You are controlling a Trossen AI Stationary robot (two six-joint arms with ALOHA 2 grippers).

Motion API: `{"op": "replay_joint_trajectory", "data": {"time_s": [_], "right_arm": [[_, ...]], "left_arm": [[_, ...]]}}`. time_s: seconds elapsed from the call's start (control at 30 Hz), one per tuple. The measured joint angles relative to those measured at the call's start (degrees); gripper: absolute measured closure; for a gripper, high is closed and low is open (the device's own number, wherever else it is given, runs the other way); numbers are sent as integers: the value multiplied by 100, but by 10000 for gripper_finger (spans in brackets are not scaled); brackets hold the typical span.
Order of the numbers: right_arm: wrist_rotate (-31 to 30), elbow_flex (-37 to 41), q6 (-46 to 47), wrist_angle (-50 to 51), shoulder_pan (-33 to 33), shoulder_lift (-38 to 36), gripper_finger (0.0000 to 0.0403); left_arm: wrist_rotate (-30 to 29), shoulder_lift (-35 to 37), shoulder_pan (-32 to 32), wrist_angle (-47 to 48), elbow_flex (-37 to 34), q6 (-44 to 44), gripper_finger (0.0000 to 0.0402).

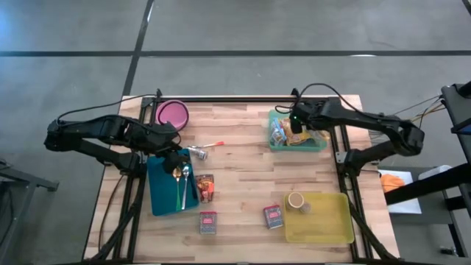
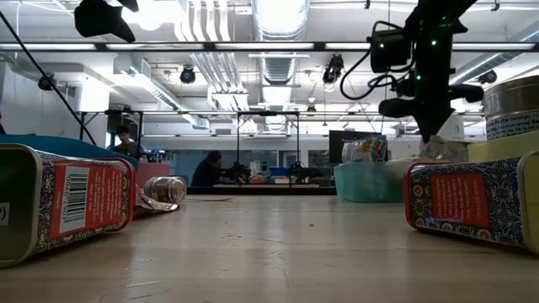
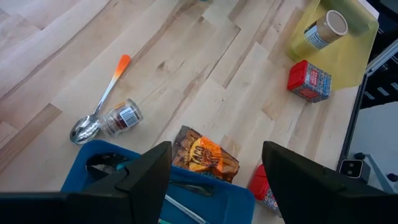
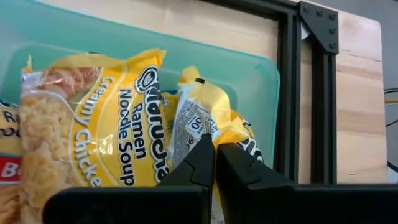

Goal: Pick & Place Food Item
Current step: Put the yellow noodle pack into the green bin, then put the brown spice bottle into the yellow bin

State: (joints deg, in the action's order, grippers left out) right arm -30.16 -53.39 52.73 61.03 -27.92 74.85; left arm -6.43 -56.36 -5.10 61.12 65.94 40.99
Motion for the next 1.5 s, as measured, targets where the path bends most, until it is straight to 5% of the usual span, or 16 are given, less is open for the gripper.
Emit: {"op": "replay_joint_trajectory", "data": {"time_s": [0.47,1.03,1.5], "right_arm": [[335,4,-303,-33,-55,306,388],[685,-96,-583,-19,-223,133,126],[446,-840,-838,94,-223,128,87]], "left_arm": [[-1,0,0,0,1,-2,144],[1,0,-2,0,1,151,144],[1,-4,-2,0,-1,308,144]]}}
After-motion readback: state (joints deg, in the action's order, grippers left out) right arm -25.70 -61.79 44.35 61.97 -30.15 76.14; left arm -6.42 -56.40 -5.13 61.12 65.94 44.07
